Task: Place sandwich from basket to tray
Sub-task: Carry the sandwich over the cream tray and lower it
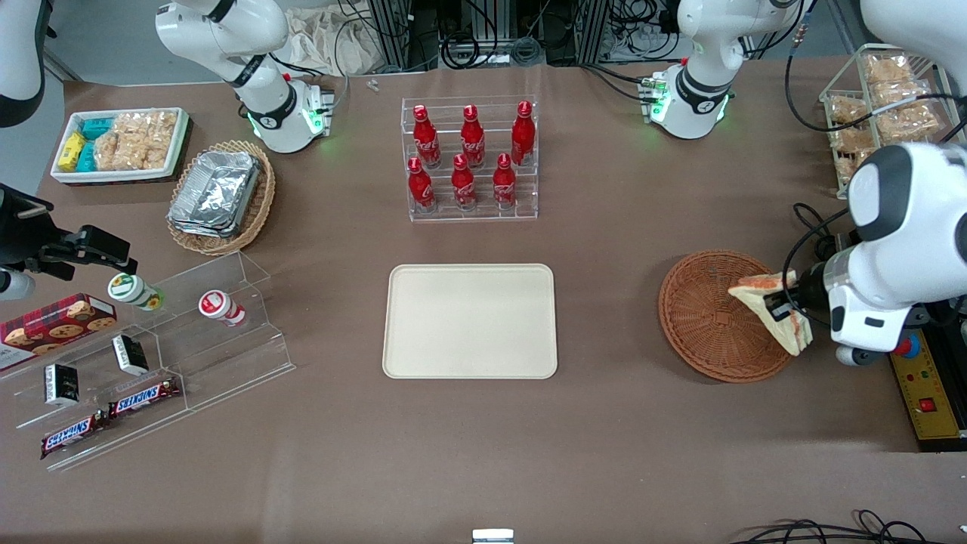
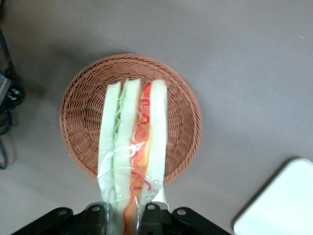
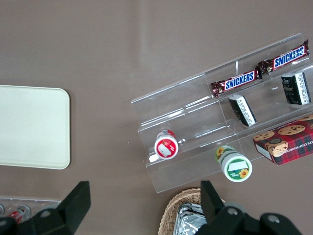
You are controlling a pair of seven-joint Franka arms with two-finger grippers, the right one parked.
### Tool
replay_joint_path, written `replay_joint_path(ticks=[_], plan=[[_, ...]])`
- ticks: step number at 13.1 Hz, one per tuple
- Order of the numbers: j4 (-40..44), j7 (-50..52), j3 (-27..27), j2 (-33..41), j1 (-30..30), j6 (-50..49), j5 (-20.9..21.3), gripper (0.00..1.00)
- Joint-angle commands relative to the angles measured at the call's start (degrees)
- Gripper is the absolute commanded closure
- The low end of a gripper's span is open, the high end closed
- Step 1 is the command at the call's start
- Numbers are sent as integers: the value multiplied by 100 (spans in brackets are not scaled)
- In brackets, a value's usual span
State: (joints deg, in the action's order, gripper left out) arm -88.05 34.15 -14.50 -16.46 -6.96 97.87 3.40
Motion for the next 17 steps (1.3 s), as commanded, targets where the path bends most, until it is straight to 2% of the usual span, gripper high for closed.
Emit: replay_joint_path(ticks=[1, 3, 7, 11, 14, 17], plan=[[796, -180, -473, -251, 413, -444, 520, 100], [1043, -233, -589, -646, 1018, -357, 645, 100], [2229, -216, -589, -2182, 2048, 90, 653, 100], [2222, 178, -554, -3159, 2567, 1224, 662, 100], [2196, 329, -554, -3512, 2779, 1332, 662, 100], [1845, 373, -563, -3513, 2832, 1332, 645, 100]])
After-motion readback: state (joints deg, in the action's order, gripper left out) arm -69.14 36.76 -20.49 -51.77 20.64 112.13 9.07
